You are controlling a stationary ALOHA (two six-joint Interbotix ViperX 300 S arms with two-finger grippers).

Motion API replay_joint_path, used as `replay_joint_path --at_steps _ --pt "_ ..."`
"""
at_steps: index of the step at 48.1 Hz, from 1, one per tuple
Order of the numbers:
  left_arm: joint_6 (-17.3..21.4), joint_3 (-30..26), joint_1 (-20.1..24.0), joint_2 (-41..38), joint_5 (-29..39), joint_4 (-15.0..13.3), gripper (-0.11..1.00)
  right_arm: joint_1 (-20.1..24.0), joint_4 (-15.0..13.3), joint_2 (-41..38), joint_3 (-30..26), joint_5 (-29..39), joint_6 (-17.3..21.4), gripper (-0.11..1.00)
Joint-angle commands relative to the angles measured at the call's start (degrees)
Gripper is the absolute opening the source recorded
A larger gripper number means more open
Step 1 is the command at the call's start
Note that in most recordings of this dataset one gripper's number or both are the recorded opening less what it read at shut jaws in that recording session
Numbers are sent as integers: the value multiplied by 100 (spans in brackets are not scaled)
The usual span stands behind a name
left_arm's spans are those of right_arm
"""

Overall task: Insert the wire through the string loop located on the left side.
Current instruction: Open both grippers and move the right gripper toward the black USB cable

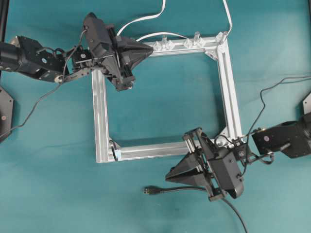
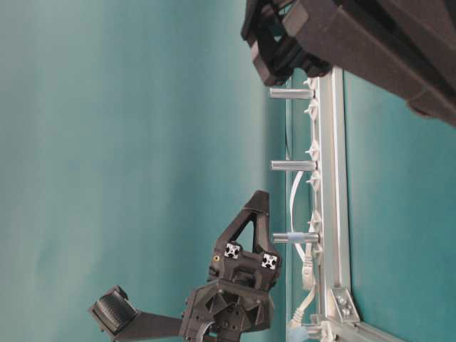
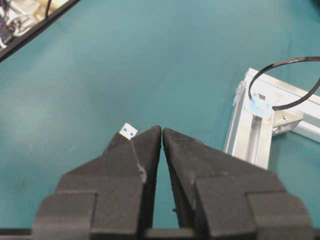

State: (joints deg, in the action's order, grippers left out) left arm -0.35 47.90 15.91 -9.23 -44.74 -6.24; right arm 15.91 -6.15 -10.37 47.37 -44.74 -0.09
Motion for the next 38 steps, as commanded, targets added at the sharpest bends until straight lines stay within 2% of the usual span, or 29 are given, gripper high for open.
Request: replay_joint_path --at_steps 1,3,6,8,15,31,34,38 --pt "9 -141 -44 448 211 272 15 -26 9 132 -26 -18 44 20" --pt "44 -158 -44 562 404 272 13 -26 79 105 -44 35 70 18" --pt "70 -167 -44 747 747 272 1 -26 149 79 -62 123 141 5" --pt "79 -149 -44 853 984 272 0 -26 176 70 -70 149 193 1" --pt "70 -26 -70 1107 1556 290 0 -26 211 70 -123 141 369 0" --pt "53 97 -237 1292 1696 290 1 -18 211 79 -193 167 791 0" --pt "53 97 -246 1336 1775 290 9 -26 211 79 -220 176 861 1" --pt "62 97 -246 1389 1934 290 31 -18 211 79 -246 176 914 1"
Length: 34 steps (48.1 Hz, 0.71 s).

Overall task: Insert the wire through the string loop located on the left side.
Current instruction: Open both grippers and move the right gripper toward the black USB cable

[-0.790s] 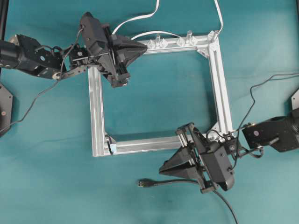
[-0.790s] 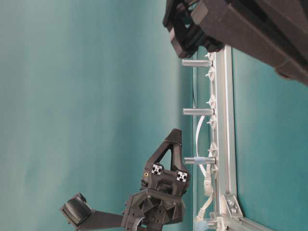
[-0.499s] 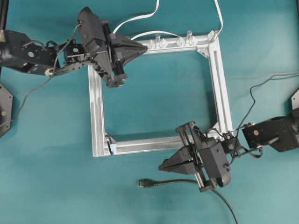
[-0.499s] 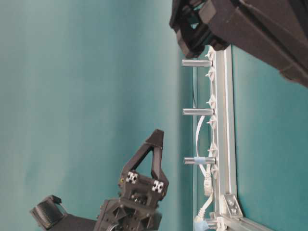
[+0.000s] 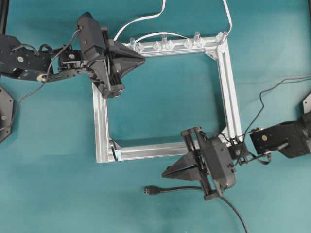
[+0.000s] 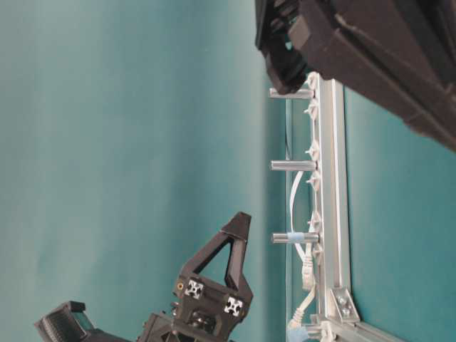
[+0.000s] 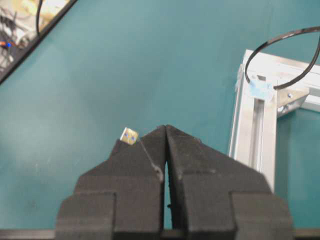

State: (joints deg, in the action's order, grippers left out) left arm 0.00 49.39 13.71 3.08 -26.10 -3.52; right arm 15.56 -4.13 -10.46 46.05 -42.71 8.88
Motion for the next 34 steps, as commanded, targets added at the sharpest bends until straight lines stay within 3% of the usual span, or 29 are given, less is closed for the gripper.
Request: replay_joint_path --at_steps 1,4,9,15,34 --pt "26 -53 -26 176 114 18 37 18 9 88 -114 -26 26 3" --pt "26 -53 -26 237 255 18 54 18 9 88 -132 -26 26 15" --pt "35 -35 -18 334 475 18 78 9 62 88 -149 -9 26 44" --pt "35 9 -18 431 589 18 80 18 123 79 -149 9 9 76" --pt "44 114 -53 545 642 18 80 18 246 105 -149 9 9 76"
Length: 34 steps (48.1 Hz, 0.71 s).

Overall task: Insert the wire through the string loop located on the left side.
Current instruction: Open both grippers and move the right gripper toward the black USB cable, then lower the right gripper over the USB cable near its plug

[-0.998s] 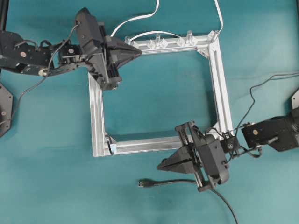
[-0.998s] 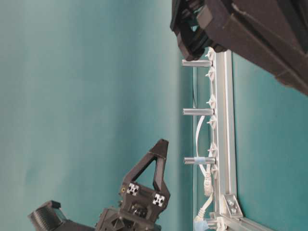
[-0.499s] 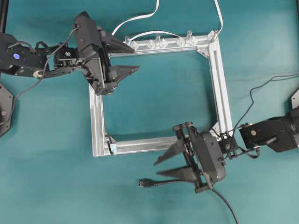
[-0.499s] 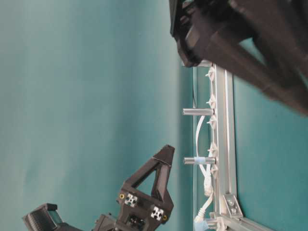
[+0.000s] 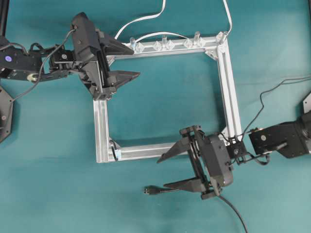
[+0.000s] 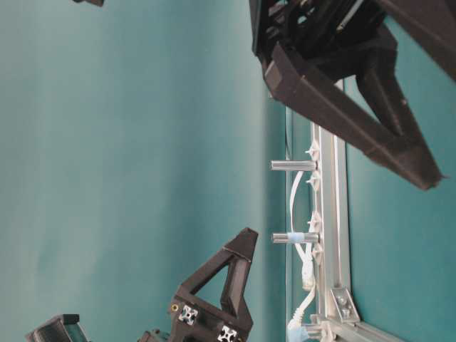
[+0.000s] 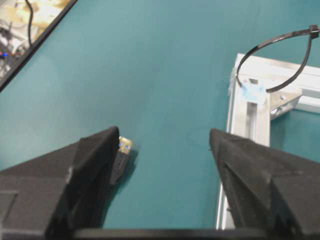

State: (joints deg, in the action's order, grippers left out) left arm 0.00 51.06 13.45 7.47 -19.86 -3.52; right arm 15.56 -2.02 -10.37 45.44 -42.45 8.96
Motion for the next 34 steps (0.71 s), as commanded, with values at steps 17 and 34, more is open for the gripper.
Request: replay_joint_path --at_steps 17,34 --pt "70 -53 -44 123 510 62 80 431 1002 105 -229 413 -105 76" --pt "501 -35 -44 123 519 62 80 967 3050 35 -387 659 -1055 76"
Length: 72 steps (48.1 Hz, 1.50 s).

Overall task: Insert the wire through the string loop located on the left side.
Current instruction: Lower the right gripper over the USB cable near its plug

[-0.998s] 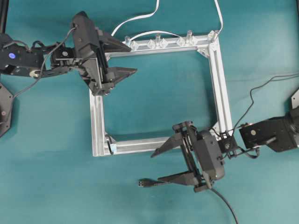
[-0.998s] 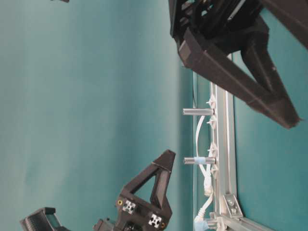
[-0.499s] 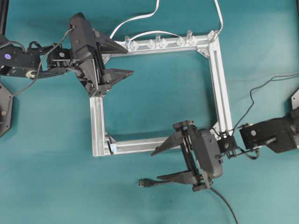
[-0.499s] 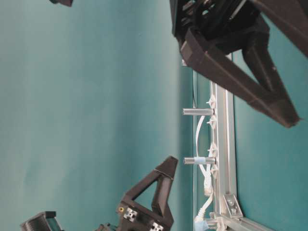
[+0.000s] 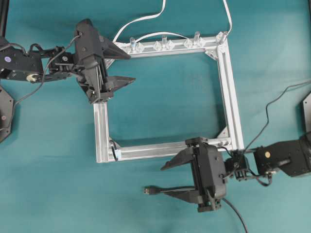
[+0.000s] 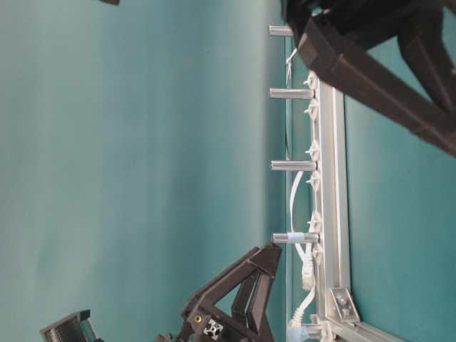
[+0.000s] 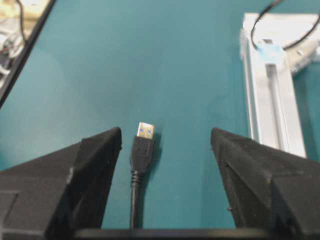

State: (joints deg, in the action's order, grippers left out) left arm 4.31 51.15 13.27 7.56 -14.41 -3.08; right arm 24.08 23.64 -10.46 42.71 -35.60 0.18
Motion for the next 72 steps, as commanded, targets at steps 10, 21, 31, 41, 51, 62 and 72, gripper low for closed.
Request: replay_joint_path --at_steps 10,21,31,41,51,62,72 --pt "88 -44 -44 114 -26 18 80 404 1503 -114 -334 -105 -958 76" --pt "167 -35 -70 114 -26 18 80 510 1784 -413 -615 -105 -1213 76" --pt "176 -26 -114 158 -18 18 80 510 1784 -475 -571 -88 -1239 76" --pt "167 35 -158 193 -18 18 80 510 1784 -475 -475 -70 -1248 76" --pt "158 105 -211 229 -18 18 80 510 1731 -563 -431 79 -1274 76" --pt "141 114 -255 246 -9 18 80 510 1626 -650 -448 299 -1274 76" --pt "141 88 -299 246 62 18 80 510 1626 -765 -457 299 -1266 76"
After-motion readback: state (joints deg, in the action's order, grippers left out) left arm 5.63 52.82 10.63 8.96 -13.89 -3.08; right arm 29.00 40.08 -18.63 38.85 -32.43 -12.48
